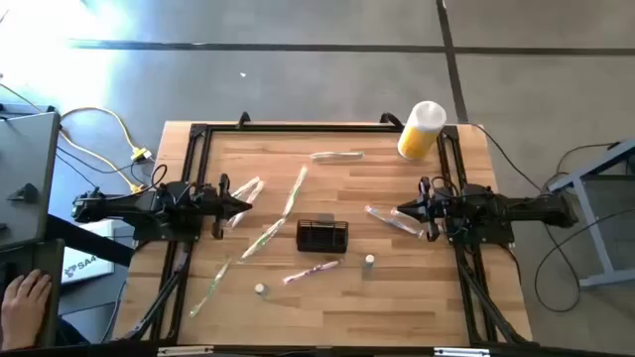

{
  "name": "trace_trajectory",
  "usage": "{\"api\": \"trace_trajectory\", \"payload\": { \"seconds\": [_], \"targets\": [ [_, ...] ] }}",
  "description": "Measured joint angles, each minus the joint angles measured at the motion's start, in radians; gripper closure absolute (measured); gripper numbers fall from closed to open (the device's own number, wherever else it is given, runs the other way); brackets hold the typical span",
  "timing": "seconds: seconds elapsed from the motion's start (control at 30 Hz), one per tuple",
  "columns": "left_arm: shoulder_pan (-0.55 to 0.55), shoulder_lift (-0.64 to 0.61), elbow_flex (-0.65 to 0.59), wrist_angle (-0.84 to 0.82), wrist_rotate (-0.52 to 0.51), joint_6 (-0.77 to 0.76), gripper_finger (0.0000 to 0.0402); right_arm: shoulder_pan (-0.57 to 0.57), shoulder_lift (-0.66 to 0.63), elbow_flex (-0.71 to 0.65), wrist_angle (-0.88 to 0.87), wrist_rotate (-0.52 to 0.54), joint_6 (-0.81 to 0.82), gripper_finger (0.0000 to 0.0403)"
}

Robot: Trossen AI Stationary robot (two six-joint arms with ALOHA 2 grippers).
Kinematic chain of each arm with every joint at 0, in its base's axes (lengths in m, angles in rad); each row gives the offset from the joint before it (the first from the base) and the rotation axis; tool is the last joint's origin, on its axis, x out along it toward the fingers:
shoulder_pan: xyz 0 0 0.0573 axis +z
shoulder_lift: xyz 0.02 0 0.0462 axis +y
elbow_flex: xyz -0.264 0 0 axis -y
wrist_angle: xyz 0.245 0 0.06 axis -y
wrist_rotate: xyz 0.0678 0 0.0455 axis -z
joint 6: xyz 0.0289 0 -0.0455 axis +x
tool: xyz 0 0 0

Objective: Pick & Place toothbrushing station

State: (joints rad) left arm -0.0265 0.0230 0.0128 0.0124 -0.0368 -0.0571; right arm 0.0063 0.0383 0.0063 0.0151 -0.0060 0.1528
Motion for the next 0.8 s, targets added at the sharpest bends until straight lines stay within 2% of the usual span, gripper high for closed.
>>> {"api": "trace_trajectory", "payload": {
  "seconds": [0.8],
  "targets": [
    [0.0, 0.0, 0.0, 0.0, 0.0, 0.0, 0.0401, 0.0, 0.001, 0.01, 0.004, -0.015, -0.094, 0.0389]
  ]
}}
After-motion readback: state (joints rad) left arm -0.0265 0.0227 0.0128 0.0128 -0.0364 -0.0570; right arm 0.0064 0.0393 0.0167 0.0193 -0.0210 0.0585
